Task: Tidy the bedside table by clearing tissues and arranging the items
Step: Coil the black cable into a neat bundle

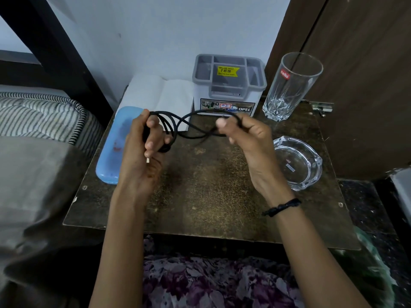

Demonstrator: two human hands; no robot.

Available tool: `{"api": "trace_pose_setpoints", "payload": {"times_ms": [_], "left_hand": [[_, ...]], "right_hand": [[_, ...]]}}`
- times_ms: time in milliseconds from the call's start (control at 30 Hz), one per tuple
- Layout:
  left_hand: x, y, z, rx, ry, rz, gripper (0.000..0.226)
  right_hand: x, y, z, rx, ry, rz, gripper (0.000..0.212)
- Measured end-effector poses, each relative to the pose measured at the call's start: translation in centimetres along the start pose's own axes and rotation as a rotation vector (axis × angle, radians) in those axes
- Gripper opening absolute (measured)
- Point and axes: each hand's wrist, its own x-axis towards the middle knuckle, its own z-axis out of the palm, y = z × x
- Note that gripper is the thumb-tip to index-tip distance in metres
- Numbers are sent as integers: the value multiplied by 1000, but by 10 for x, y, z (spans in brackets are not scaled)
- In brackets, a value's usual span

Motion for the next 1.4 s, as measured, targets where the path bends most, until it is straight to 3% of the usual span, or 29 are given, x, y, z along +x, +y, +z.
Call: {"api": "trace_pose_setpoints", "payload": {"times_ms": [167,267,367,500,567,633,700,767,833,900,967,1167,1267,1400], "left_hand": [[3,1,-4,-171,38,-1,41],[4,2,-9,-184,74,1,39],[4,2,-10,-201,90,-6,41],[3,2,-6,-140,70,-6,42],[3,-1,-4,-40,45,-5,44],[2,-4,1,88,20,6,42],[0,-6,5,179,2,-5,42],[-1,-9,9,221,-22,-27,47],[-2,-12,12,244,-55,-39,52],[-2,-14,15,267,-103,-40,53],[-4,-14,17,271,-154,-36,50],[-6,-16,16,219,-232,-17,36],[-6,-17,16,204,-234,-8,32],[-8,-16,20,108,-156,-27,32]], "right_hand": [[3,-8,-10,581,184,155,29],[4,-8,-16,712,250,209,31],[5,-1,-15,623,237,286,24],[-1,8,-11,6,147,409,41],[-7,11,-6,-333,111,356,58],[-11,9,0,-483,125,254,67],[-12,5,4,-382,177,136,63],[-8,6,7,-378,179,-50,41],[-6,9,10,-449,43,-117,20],[-6,14,12,-471,-133,-78,38],[-7,14,16,-408,-219,-13,37],[-6,16,15,-283,-185,33,25],[-4,14,15,-61,-212,85,36],[-3,9,12,129,-301,152,25]]}}
